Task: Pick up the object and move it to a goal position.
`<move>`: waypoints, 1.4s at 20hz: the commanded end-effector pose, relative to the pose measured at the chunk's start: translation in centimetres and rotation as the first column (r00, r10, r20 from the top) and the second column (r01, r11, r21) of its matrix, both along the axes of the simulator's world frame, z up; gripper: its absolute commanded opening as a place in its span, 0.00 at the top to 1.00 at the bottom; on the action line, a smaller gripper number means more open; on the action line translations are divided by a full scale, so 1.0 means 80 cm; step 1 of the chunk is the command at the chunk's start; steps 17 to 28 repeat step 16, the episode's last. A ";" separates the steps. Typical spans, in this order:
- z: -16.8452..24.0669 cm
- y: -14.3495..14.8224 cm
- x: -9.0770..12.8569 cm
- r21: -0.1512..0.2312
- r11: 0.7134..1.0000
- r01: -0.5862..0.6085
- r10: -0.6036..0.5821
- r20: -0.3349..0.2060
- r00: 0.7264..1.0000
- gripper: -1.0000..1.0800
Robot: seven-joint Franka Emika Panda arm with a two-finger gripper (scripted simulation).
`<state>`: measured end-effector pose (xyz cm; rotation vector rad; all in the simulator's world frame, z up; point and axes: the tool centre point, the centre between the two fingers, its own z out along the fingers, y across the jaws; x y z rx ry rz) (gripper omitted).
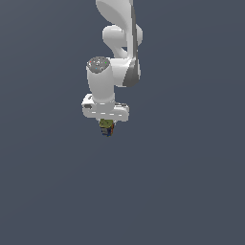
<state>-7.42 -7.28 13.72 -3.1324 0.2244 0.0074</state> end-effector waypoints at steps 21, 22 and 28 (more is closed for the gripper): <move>0.052 -0.073 -0.069 -0.001 1.000 -0.001 0.001 0.005 1.000 1.00; 0.052 -0.073 -0.069 -0.001 1.000 -0.001 0.001 0.005 1.000 1.00; 0.052 -0.073 -0.069 -0.001 1.000 -0.001 0.001 0.005 1.000 1.00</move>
